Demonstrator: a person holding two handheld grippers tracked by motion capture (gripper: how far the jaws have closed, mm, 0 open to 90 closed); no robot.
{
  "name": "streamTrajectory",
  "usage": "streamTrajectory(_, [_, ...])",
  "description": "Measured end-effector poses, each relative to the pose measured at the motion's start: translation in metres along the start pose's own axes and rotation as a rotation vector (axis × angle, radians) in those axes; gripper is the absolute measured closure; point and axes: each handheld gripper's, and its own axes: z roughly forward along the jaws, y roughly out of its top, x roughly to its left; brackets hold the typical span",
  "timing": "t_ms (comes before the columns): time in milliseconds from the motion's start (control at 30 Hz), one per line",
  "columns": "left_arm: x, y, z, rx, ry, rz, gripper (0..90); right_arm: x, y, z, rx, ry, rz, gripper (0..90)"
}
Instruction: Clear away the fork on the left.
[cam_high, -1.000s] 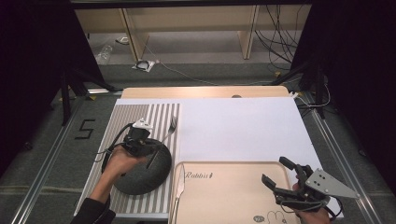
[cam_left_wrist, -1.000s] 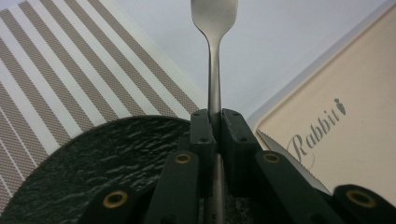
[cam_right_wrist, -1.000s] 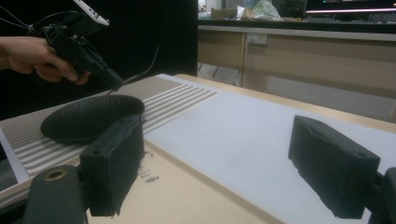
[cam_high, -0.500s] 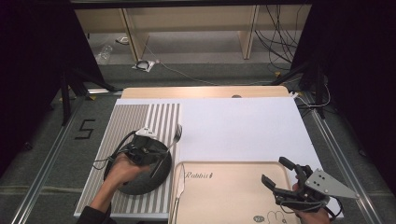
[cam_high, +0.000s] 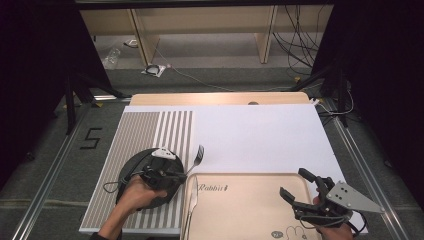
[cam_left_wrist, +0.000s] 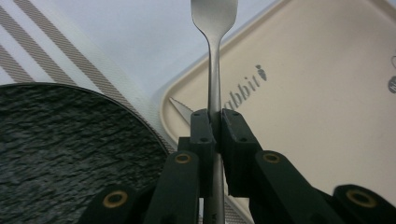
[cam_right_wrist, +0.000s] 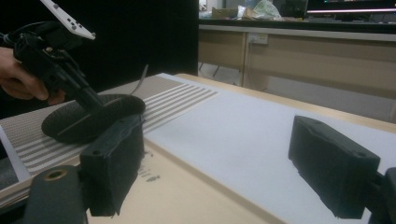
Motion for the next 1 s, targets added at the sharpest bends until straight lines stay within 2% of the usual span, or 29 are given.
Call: streamTrajectory(1000, [-0.059, -0.016, 0.023, 0.139, -0.127, 0.089, 83.2, 0.0, 0.0, 0.0, 0.0, 0.003, 0.001, 19.3])
